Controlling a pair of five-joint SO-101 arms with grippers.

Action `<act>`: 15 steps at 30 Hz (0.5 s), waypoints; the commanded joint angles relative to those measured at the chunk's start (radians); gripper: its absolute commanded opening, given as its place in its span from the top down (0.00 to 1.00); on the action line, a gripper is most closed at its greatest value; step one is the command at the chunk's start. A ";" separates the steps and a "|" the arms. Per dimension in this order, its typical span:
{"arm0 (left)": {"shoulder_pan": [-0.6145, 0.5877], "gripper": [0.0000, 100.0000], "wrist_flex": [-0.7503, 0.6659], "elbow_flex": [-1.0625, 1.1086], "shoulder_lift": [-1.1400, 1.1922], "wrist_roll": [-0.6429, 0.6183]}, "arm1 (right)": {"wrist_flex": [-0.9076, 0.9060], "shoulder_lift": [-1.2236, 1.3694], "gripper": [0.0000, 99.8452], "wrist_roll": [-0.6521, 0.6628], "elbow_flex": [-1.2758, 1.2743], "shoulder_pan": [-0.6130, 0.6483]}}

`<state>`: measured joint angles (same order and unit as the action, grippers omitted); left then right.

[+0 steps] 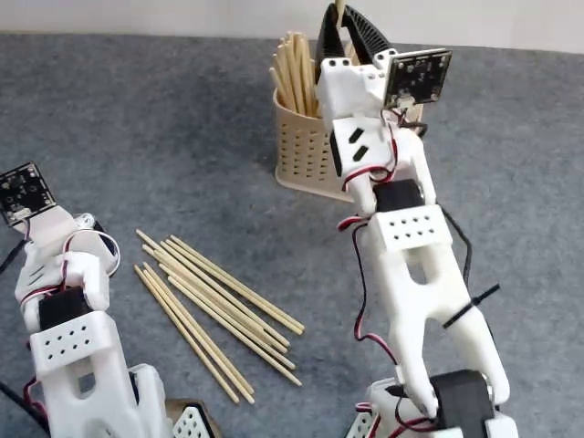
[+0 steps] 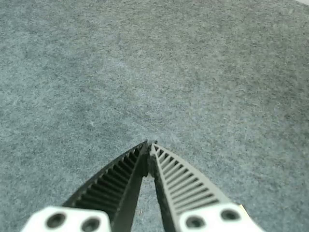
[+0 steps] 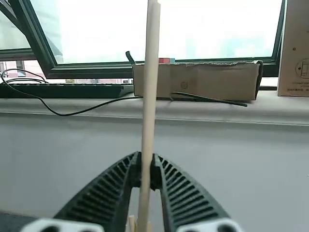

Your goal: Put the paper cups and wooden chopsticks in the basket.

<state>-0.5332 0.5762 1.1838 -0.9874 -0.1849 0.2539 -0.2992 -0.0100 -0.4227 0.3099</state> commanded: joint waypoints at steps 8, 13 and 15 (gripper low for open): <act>0.001 0.97 -0.018 -0.012 -0.019 -0.008 | 0.039 -0.030 0.99 -0.011 0.062 -0.005; 0.001 0.97 -0.018 -0.012 -0.019 -0.008 | 0.039 0.013 0.99 -0.011 0.062 -0.004; 0.001 0.97 -0.018 -0.012 -0.019 -0.008 | 0.044 0.068 0.99 -0.008 0.064 -0.004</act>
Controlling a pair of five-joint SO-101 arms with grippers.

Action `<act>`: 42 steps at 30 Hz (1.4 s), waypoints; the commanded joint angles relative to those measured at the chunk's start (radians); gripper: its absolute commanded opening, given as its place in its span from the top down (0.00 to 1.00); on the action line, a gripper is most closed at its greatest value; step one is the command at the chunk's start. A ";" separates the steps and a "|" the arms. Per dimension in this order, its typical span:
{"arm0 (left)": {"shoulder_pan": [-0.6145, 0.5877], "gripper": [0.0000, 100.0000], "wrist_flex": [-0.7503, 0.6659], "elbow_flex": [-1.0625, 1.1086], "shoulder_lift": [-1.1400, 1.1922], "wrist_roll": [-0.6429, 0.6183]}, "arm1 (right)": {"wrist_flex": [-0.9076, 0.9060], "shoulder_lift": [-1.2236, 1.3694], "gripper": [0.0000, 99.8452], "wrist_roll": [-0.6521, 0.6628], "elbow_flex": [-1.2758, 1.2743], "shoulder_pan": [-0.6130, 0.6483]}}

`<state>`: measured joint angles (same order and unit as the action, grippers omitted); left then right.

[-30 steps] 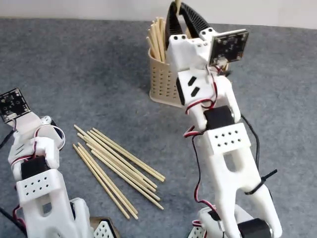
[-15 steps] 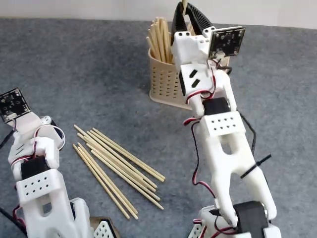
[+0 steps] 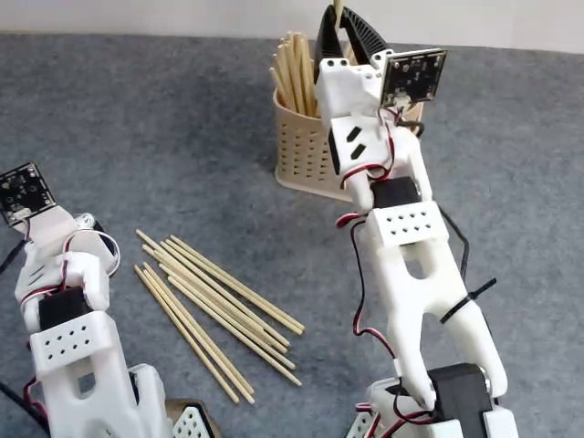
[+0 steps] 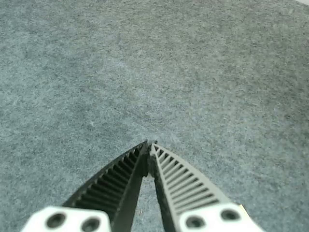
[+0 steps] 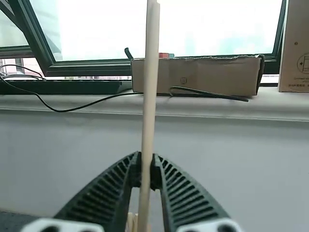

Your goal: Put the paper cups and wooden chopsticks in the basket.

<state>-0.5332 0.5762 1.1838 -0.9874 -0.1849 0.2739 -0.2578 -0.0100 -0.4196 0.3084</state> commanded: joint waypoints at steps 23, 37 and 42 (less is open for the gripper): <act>0.001 0.97 -0.020 -0.012 -0.019 -0.008 | -0.125 -0.142 0.88 -0.011 0.019 -0.002; 0.001 0.97 -0.020 -0.012 -0.016 -0.008 | -0.452 -0.521 0.96 0.270 -0.108 0.283; 0.001 0.97 -0.017 -0.012 -0.016 -0.008 | -0.607 -0.542 0.97 0.327 -0.108 0.378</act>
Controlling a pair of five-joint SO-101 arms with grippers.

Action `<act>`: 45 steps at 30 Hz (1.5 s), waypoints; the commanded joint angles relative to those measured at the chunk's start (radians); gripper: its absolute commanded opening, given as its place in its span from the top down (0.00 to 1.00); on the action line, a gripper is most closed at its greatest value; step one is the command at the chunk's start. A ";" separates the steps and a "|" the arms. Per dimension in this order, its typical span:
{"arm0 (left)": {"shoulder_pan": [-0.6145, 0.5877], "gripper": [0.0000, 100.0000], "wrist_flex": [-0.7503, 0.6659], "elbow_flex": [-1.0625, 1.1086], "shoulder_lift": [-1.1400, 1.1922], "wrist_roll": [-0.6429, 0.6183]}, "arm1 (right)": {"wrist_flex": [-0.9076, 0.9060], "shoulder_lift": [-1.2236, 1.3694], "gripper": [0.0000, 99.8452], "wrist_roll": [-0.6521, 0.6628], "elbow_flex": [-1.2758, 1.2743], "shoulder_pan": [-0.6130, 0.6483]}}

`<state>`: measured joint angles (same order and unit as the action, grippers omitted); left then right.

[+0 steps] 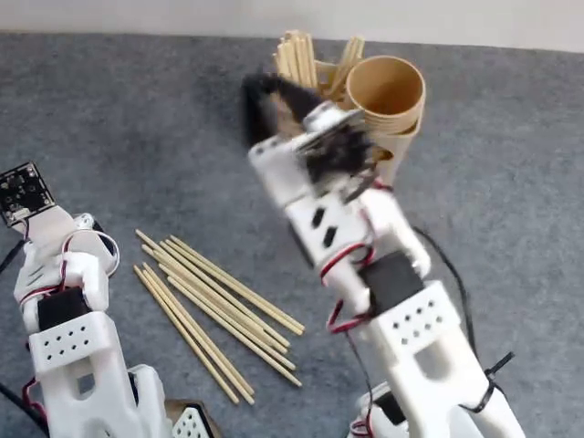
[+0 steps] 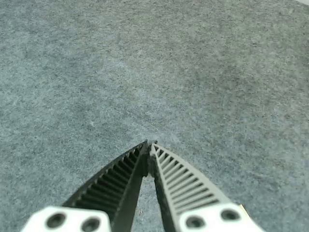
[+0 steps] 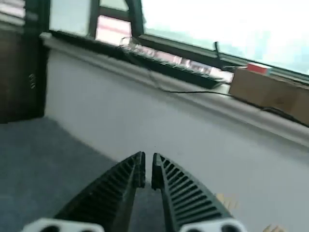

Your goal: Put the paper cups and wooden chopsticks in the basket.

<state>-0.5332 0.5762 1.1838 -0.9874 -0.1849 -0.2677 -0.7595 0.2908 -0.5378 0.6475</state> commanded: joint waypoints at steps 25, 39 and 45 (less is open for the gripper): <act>0.001 0.97 -0.020 -0.012 -0.016 -0.008 | -0.541 0.088 0.92 0.028 -0.266 0.193; 0.001 0.97 -0.020 -0.012 -0.016 -0.008 | -0.542 0.492 0.92 0.028 -0.131 0.248; 0.001 0.97 -0.020 -0.012 -0.016 -0.008 | -0.542 0.628 0.92 0.026 -0.073 0.262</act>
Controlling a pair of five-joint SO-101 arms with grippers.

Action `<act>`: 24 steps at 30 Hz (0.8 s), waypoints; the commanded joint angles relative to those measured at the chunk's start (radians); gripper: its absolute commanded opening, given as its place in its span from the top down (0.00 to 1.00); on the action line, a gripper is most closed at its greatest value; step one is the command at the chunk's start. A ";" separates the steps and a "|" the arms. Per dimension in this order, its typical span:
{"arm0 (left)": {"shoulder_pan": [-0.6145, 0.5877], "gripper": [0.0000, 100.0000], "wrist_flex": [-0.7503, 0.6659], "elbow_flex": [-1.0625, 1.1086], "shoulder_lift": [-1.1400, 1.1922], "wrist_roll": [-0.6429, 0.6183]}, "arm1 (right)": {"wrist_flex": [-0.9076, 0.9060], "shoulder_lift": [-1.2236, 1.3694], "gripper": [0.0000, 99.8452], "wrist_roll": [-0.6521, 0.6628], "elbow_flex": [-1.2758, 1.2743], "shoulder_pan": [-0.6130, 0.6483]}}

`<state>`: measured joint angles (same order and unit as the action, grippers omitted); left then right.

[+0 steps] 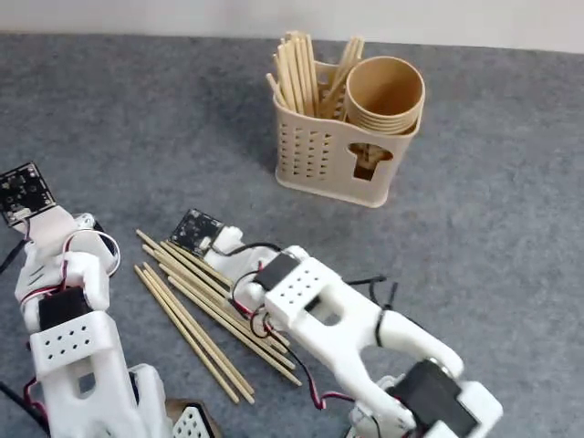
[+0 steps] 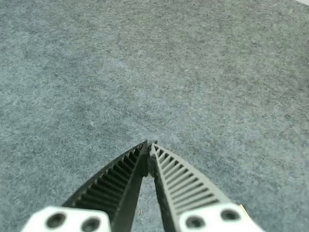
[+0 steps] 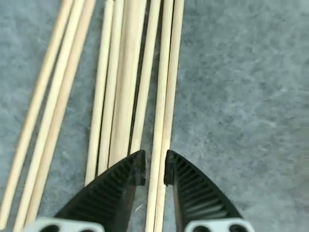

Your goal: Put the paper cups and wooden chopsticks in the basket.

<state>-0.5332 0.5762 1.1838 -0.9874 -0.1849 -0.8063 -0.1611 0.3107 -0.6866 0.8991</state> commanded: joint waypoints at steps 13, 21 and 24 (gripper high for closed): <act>0.001 0.97 -0.020 -0.013 -0.018 -0.008 | -0.004 0.271 0.88 -0.049 0.205 0.008; 0.001 0.97 -0.020 -0.013 -0.018 -0.008 | -0.062 0.374 0.85 -0.092 0.292 -0.013; 0.001 0.97 -0.020 -0.013 -0.018 -0.008 | -0.076 0.423 0.93 -0.091 0.329 -0.008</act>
<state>-0.5332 0.5762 1.1838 -0.9874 -0.1849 -0.8753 0.2102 0.2263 -0.4058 0.8991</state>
